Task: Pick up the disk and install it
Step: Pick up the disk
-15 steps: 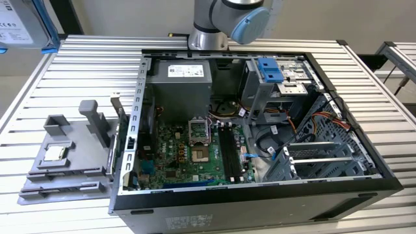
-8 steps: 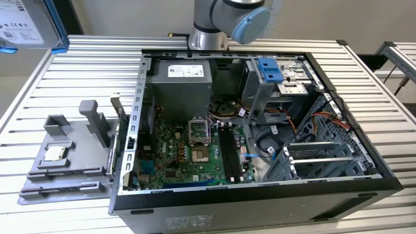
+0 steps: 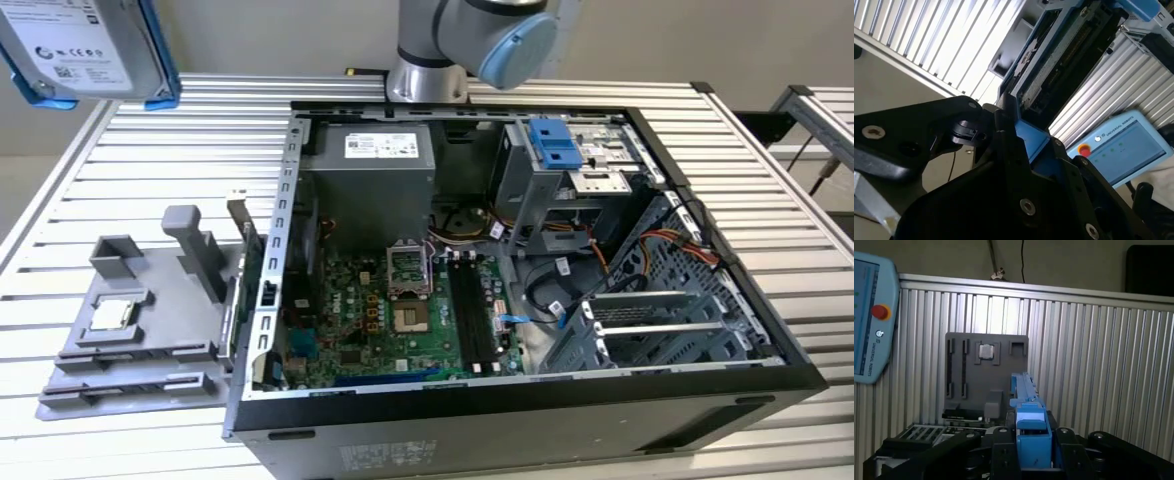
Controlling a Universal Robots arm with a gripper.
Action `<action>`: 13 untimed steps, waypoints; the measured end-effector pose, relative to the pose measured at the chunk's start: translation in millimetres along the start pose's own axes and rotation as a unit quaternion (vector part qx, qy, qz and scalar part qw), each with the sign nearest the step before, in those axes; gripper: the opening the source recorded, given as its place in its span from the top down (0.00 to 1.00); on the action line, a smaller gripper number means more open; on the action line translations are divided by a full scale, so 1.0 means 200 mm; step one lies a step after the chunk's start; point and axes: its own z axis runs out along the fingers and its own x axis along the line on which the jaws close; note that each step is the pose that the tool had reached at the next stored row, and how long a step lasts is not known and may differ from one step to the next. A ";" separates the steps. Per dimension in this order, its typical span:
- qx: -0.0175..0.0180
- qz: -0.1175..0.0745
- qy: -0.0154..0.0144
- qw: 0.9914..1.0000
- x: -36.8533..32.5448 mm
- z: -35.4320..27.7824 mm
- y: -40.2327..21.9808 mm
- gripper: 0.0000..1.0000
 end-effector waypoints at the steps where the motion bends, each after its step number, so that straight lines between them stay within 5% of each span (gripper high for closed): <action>1: 0.000 0.000 0.000 1.000 0.001 0.000 -0.021 1.00; 7: -0.002 0.000 0.000 1.000 0.008 -0.003 -0.128 1.00; 13: -0.002 0.000 0.000 1.000 0.011 -0.004 -0.180 1.00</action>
